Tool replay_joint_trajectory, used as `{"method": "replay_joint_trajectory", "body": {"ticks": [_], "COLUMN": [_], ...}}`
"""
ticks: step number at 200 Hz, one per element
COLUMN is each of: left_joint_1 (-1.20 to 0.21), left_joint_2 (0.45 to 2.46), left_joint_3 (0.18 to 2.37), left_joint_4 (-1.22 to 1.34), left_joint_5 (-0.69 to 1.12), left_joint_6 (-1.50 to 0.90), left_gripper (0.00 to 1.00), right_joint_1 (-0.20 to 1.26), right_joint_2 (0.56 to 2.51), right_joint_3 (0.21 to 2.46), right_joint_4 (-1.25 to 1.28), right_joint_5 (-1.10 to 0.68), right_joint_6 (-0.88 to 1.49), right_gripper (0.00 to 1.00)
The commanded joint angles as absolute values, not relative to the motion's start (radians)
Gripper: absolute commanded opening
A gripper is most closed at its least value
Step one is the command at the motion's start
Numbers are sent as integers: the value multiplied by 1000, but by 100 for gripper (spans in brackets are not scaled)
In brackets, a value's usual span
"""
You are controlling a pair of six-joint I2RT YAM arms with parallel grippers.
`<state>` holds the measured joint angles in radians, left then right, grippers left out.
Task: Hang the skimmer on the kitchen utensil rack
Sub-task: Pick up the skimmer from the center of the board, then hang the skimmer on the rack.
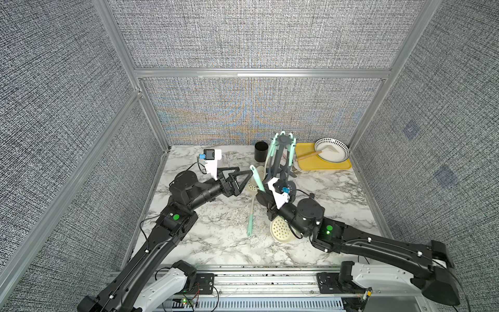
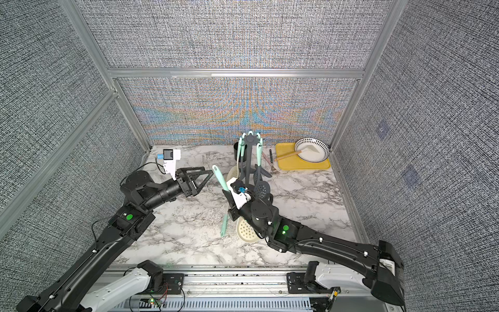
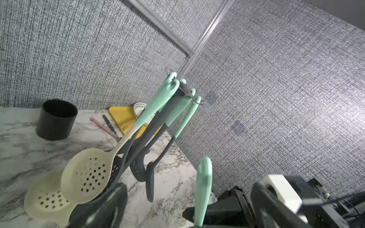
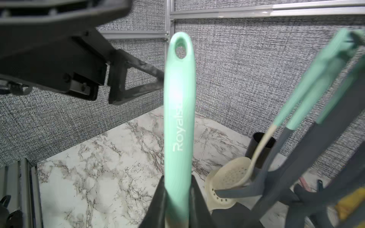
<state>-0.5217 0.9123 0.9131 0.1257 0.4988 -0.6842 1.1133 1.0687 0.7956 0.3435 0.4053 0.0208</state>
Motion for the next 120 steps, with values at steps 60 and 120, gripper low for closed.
{"method": "replay_joint_trajectory", "body": {"ticks": [60, 120], "left_joint_1": [-725, -775], "left_joint_2": [1051, 1180], "left_joint_3": [931, 953], "left_joint_4": [244, 320], "left_joint_5": [362, 370], "left_joint_6": [-418, -418], "left_gripper": [99, 98], "right_joint_1": [1064, 946], "right_joint_2": [802, 853], "right_joint_3": [731, 793], "right_joint_4": [196, 117], "right_joint_5": [749, 673], "right_joint_6": [97, 130], "right_gripper": [0, 0]}}
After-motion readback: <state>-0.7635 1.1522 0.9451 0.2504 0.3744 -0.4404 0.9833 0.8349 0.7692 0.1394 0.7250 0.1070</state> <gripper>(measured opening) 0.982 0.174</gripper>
